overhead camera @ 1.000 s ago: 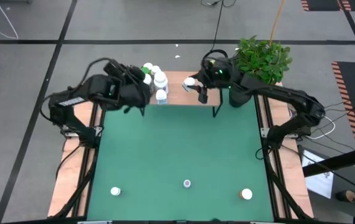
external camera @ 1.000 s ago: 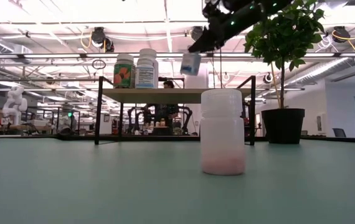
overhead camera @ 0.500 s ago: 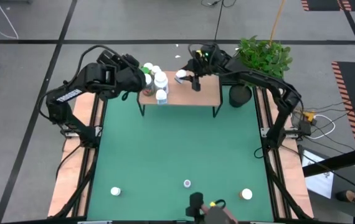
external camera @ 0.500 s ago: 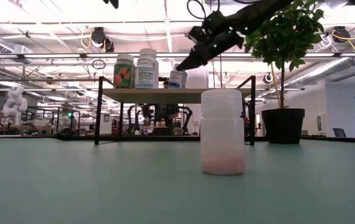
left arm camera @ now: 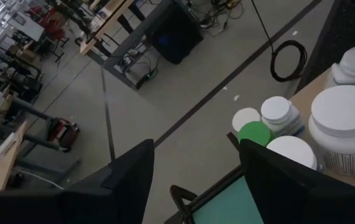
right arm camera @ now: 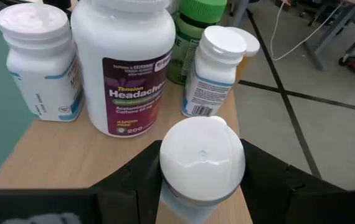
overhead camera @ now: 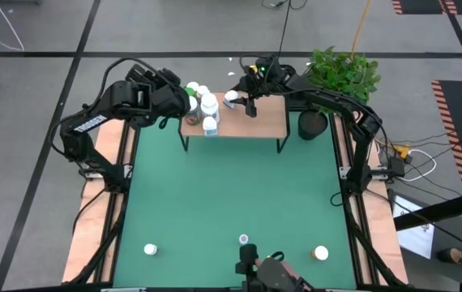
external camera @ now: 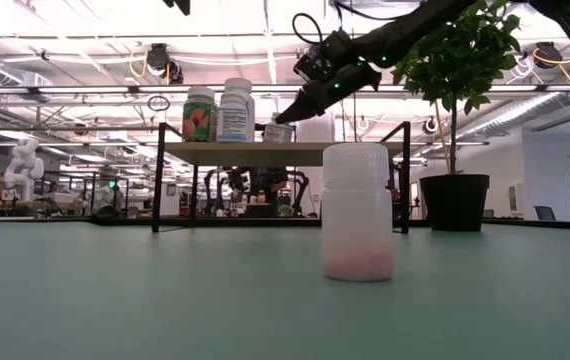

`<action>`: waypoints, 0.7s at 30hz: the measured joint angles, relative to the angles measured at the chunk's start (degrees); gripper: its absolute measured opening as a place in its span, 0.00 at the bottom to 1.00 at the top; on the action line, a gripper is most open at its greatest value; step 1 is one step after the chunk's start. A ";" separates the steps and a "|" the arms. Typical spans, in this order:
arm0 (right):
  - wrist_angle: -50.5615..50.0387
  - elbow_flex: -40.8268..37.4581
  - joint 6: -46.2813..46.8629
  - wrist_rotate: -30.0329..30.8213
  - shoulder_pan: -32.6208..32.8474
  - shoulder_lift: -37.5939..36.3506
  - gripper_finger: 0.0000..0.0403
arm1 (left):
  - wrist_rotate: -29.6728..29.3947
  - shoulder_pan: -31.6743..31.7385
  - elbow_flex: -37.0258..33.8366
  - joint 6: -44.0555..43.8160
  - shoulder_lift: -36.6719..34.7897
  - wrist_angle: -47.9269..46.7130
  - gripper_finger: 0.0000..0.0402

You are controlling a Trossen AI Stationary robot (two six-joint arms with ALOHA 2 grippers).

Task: Pick and place medicine bottles onto shelf by color
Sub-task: Put the blue bottle on the shelf

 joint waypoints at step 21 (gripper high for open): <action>0.80 -0.09 -1.97 0.50 0.02 -0.04 0.61 | -0.05 0.44 0.00 2.08 0.00 1.30 0.59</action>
